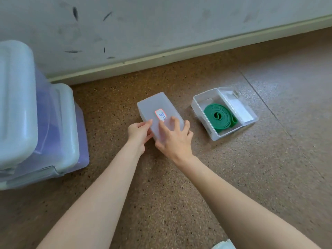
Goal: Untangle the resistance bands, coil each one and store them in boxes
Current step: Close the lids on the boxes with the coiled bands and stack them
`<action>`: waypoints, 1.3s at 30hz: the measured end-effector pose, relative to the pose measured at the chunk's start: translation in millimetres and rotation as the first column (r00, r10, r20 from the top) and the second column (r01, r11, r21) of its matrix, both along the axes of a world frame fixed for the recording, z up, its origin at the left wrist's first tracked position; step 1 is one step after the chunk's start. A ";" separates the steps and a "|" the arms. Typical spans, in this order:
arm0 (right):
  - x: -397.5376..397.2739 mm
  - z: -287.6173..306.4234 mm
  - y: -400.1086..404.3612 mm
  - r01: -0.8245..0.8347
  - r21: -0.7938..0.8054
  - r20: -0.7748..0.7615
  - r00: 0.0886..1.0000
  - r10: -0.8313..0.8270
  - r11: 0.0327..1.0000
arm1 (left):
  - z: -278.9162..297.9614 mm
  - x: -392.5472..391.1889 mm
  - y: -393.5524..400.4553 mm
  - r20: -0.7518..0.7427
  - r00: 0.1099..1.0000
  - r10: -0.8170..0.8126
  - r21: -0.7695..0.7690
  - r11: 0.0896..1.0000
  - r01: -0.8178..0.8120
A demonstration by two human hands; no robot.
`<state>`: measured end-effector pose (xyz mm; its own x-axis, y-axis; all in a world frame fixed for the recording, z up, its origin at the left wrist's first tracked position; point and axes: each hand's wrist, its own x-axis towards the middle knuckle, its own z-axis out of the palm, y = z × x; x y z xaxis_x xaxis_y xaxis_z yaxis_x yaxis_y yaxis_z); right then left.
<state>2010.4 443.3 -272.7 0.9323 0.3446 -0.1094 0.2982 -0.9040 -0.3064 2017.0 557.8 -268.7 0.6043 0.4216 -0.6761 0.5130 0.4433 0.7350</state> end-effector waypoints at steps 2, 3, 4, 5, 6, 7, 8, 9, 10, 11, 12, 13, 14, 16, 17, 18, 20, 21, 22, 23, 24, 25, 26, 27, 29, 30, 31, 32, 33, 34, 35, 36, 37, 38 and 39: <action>-0.5 -4.2 -0.3 0.017 0.016 0.010 1.000 -0.017 1.000 | -2.6 0.4 -0.2 -0.025 1.000 0.014 0.029 0.999 -0.013; 0.8 -4.6 -0.8 0.032 0.016 -0.015 0.999 -0.031 0.999 | -1.8 1.1 -1.3 -0.031 0.999 0.021 0.032 0.999 -0.020; 1.7 -3.0 -0.1 0.049 0.010 -0.057 0.997 -0.048 0.999 | -0.2 2.3 -1.8 -0.042 0.999 0.020 0.041 0.999 -0.018; 2.3 -0.5 1.1 0.062 0.007 -0.098 0.993 -0.062 0.998 | 3.3 2.0 -2.2 -0.064 0.998 -0.002 0.063 0.998 0.006; 3.6 3.0 2.8 0.071 0.007 -0.123 0.990 -0.069 0.997 | 7.1 -0.1 -2.6 -0.093 0.995 -0.043 0.081 0.995 0.050; 5.0 8.6 5.2 0.080 0.010 -0.136 0.988 -0.078 0.997 | 12.0 -4.7 -2.9 -0.113 0.990 -0.087 0.079 0.992 0.096; 5.0 16.2 8.0 0.107 0.024 -0.154 0.983 -0.102 0.994 | 17.8 -12.0 -2.7 -0.119 0.983 -0.138 0.053 0.988 0.145; 3.0 24.8 10.4 0.161 0.062 -0.187 0.971 -0.147 0.985 | 24.3 -21.0 -3.3 -0.114 0.974 -0.195 0.013 0.980 0.197; -1.6 34.0 12.7 0.227 0.117 -0.234 0.952 -0.195 0.967 | 30.5 -31.9 -4.4 -0.102 0.967 -0.233 -0.027 0.972 0.231; -9.1 43.7 14.9 0.275 0.186 -0.276 0.936 -0.219 0.943 | 38.2 -43.9 -5.3 -0.076 0.971 -0.229 -0.059 0.973 0.225; -18.6 54.9 16.5 0.284 0.255 -0.292 0.934 -0.206 0.924 | 49.2 -55.3 -5.3 -0.036 0.983 -0.179 -0.078 0.981 0.176; -29.4 67.9 17.4 0.253 0.316 -0.274 0.947 -0.168 0.914 | 63.0 -65.0 -3.7 0.016 0.995 -0.103 -0.083 0.991 0.104; -39.5 82.2 18.1 0.196 0.373 -0.226 0.967 -0.116 0.907 | 77.7 -73.1 -0.5 0.070 0.997 -0.036 -0.058 0.997 0.040; -57.0 117.6 18.3 0.038 0.458 -0.119 0.993 0.018 0.888 | 113.7 -90.7 11.6 0.185 0.983 0.005 0.078 0.997 -0.020; -63.1 137.4 19.2 -0.051 0.489 -0.088 0.990 0.108 0.871 | 133.7 -99.3 20.8 0.249 0.968 0.015 0.151 0.987 -0.054; -67.8 157.0 21.5 -0.131 0.516 -0.075 0.977 0.197 0.847 | 153.6 -108.2 31.8 0.304 0.952 0.028 0.213 0.972 -0.097; -77.8 193.2 30.4 -0.181 0.587 -0.102 0.950 0.294 0.789 | 189.9 -129.5 56.6 0.370 0.928 0.053 0.279 0.946 -0.165; -81.9 209.3 38.9 -0.159 0.625 -0.133 0.943 0.305 0.764 | 206.5 -140.2 69.6 0.385 0.921 0.063 0.284 0.941 -0.183; -87.0 223.5 49.9 -0.137 0.650 -0.165 0.935 0.314 0.748 | 219.7 -150.9 83.7 0.382 0.921 0.074 0.284 0.939 -0.194; -93.1 235.5 63.7 -0.138 0.658 -0.181 0.925 0.333 0.740 | 231.2 -161.0 97.1 0.373 0.924 0.084 0.290 0.936 -0.202; -100.3 244.6 79.2 -0.155 0.661 -0.180 0.917 0.355 0.734 | 239.8 -170.0 111.1 0.370 0.924 0.096 0.297 0.930 -0.215; -107.4 250.2 95.5 -0.173 0.662 -0.166 0.915 0.368 0.729 | 245.8 -177.5 125.0 0.378 0.919 0.114 0.297 0.925 -0.237; -113.6 253.6 112.3 -0.183 0.661 -0.149 0.918 0.366 0.728 | 249.5 -183.1 138.5 0.389 0.912 0.129 0.294 0.921 -0.256; -119.3 255.0 128.0 -0.184 0.654 -0.137 0.925 0.354 0.734 | 251.2 -187.7 150.0 0.385 0.914 0.130 0.296 0.920 -0.255; -125.5 253.5 156.1 -0.174 0.627 -0.147 0.931 0.334 0.760 | 250.1 -192.1 171.1 0.338 0.937 0.085 0.345 0.915 -0.208; -127.2 252.0 167.1 -0.160 0.625 -0.165 0.930 0.329 0.764 | 247.5 -192.7 181.1 0.284 0.957 0.051 0.415 0.894 -0.171; -128.0 250.9 175.0 -0.139 0.638 -0.178 0.931 0.320 0.758 | 245.0 -192.1 189.7 0.210 0.977 0.029 0.510 0.849 -0.135; -127.8 250.0 179.5 -0.116 0.657 -0.187 0.932 0.310 0.745 | 243.5 -191.4 195.7 0.129 0.991 0.037 0.612 0.783 -0.109; -128.3 248.5 180.5 -0.094 0.676 -0.194 0.934 0.300 0.730 | 244.2 -192.3 195.9 0.074 0.994 0.077 0.709 0.697 -0.107; -128.5 246.1 177.9 -0.078 0.691 -0.198 0.936 0.292 0.718 | 245.9 -193.8 190.5 0.082 0.990 0.113 0.791 0.597 -0.133; -128.4 242.3 171.7 -0.063 0.700 -0.201 0.939 0.280 0.711 | 247.3 -196.8 179.6 0.134 0.985 0.111 0.858 0.484 -0.171; -127.8 236.7 162.1 -0.037 0.702 -0.210 0.944 0.257 0.711 | 245.8 -200.8 163.8 0.186 0.980 0.077 0.907 0.369 -0.201; -126.1 229.6 150.0 0.004 0.699 -0.227 0.950 0.216 0.715 | 240.2 -204.8 145.5 0.207 0.978 0.025 0.941 0.267 -0.206; -123.7 221.2 135.8 0.058 0.689 -0.255 0.953 0.166 0.723 | 232.0 -208.7 127.8 0.201 0.979 -0.025 0.964 0.182 -0.193; -121.0 211.7 119.7 0.122 0.672 -0.293 0.950 0.111 0.730 | 224.2 -211.6 111.3 0.183 0.982 -0.055 0.978 0.114 -0.175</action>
<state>1889.5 563.0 -61.0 0.8959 0.4289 -0.1159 0.0843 -0.4203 -0.9035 1805.4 669.1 -44.4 0.5696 0.6854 0.4535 0.3710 -0.7068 0.6023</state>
